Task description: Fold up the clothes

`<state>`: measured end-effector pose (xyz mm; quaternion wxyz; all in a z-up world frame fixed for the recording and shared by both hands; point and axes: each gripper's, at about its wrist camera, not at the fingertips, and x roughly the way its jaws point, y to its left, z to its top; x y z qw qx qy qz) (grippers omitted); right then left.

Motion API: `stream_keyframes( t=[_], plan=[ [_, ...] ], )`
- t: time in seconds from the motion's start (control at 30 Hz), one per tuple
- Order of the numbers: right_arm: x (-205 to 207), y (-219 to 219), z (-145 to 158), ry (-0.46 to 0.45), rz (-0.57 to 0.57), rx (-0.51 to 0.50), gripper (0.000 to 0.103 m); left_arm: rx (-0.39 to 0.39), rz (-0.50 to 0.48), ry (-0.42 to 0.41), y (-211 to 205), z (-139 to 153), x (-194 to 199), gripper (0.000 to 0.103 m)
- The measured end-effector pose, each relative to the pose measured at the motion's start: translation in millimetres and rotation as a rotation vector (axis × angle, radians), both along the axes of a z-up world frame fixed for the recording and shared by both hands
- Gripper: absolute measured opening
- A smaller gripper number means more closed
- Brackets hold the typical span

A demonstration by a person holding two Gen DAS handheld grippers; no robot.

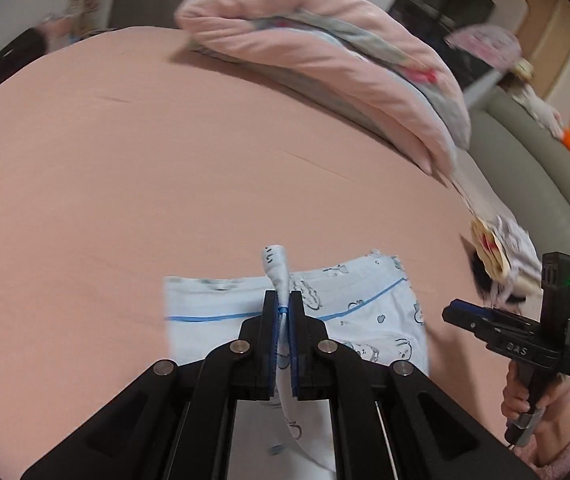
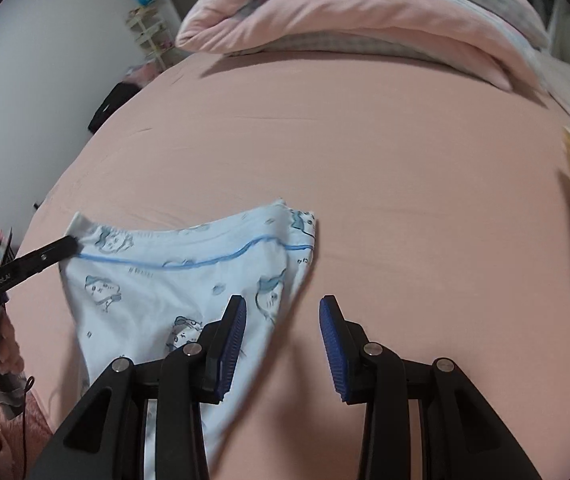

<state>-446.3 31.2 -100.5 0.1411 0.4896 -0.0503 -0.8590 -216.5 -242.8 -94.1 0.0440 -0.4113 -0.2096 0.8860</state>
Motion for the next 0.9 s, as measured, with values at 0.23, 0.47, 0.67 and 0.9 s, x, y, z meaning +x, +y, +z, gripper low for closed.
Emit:
stream_keyframes(
  t=[0.23, 0.47, 0.67, 0.9],
  plan=[
    [-40, -55, -15, 0.0, 0.057, 0.173, 0.038, -0.003, 0.019, -0.134, -19, -52, -22, 0.003],
    [-54, -39, -19, -0.009, -0.052, 0.193, 0.046, -0.02, -0.012, -0.206, -25, -70, -35, 0.003],
    [-65, -67, -41, -0.079, 0.137, 0.241, 0.035, -0.022, -0.02, -0.164, -28, -55, -40, 0.005],
    [-47, -64, -11, 0.001, 0.02, 0.202, 0.04, -0.042, 0.089, -0.196, -38, -57, -25, 0.009]
  ],
)
